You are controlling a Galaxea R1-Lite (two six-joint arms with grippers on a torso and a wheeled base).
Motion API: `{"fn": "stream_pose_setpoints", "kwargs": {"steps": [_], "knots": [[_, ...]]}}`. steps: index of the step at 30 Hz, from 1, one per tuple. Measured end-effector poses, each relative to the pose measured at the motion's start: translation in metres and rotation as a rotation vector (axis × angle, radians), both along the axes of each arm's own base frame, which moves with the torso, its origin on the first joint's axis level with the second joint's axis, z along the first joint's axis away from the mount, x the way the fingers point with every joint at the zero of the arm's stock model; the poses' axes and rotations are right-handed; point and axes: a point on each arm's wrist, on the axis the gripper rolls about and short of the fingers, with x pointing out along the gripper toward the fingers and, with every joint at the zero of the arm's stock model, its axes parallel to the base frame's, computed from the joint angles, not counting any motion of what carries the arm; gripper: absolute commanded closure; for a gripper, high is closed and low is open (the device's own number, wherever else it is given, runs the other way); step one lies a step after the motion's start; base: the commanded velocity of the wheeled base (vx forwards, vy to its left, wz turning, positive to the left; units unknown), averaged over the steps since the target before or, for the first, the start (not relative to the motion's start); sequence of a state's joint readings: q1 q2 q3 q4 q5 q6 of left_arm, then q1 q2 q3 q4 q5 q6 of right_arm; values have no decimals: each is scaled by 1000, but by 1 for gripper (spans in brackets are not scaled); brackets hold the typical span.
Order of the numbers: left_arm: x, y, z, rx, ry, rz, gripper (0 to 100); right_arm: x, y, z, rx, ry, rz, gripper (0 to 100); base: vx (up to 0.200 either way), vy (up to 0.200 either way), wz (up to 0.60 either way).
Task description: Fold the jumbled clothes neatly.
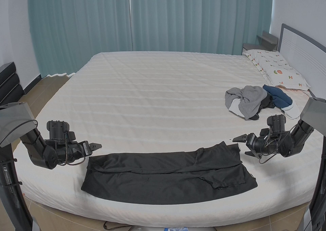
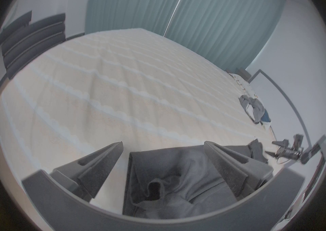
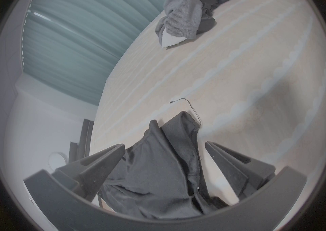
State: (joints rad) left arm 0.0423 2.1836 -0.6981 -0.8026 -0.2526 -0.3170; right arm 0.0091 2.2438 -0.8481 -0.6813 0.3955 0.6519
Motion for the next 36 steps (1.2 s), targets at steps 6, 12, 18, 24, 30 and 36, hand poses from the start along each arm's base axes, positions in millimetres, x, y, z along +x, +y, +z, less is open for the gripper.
{"fn": "stream_pose_setpoints", "kwargs": {"steps": [6,12,18,24,30,36], "knots": [[17,0,-4,-82,71,41,0,7,1,-12,64,7,-47,0,0,0,0],[22,1,-14,-90,126,53,0,8,1,-19,76,24,-55,0,0,0,0],[21,-1,-18,-86,165,53,0,7,1,-22,76,31,-55,0,0,0,0],[20,-3,-21,-86,178,48,100,7,1,-22,75,33,-58,0,0,0,0],[24,-3,-22,-88,173,49,100,6,1,-23,72,36,-61,0,0,0,0],[27,1,-21,-81,159,67,100,6,1,-23,72,38,-62,0,0,0,0]]}}
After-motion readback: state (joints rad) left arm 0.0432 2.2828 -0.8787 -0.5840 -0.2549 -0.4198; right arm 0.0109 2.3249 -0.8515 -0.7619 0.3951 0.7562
